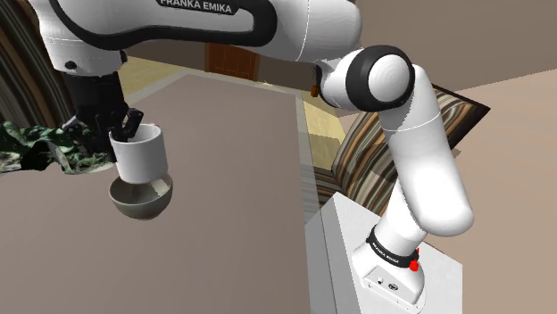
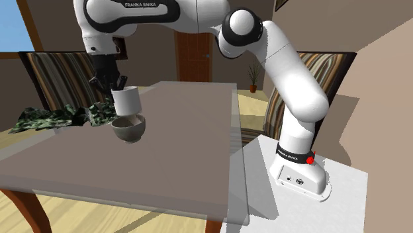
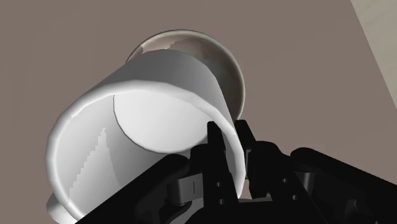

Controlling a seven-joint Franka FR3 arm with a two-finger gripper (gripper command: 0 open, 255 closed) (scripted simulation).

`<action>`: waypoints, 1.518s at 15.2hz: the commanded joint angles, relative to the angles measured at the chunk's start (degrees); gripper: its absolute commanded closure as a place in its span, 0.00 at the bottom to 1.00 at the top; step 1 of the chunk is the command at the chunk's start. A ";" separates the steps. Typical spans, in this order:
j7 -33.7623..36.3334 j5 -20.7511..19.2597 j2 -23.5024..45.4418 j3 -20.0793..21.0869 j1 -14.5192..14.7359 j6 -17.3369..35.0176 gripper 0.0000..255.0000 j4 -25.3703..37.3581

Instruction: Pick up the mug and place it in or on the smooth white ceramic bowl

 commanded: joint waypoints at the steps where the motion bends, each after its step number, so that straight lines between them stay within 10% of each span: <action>1: 0.07 0.00 -0.06 -0.01 -0.38 1.62 1.00 -1.69; 12: 0.28 0.02 -0.35 0.00 -1.05 4.44 1.00 -4.92; 13: 0.28 0.02 -0.35 0.00 -1.05 4.44 0.00 -4.92; 18: 0.28 0.02 -0.35 0.00 -1.05 4.44 0.00 -4.92; 23: -0.61 -0.68 2.47 -0.47 1.96 -4.93 0.00 7.73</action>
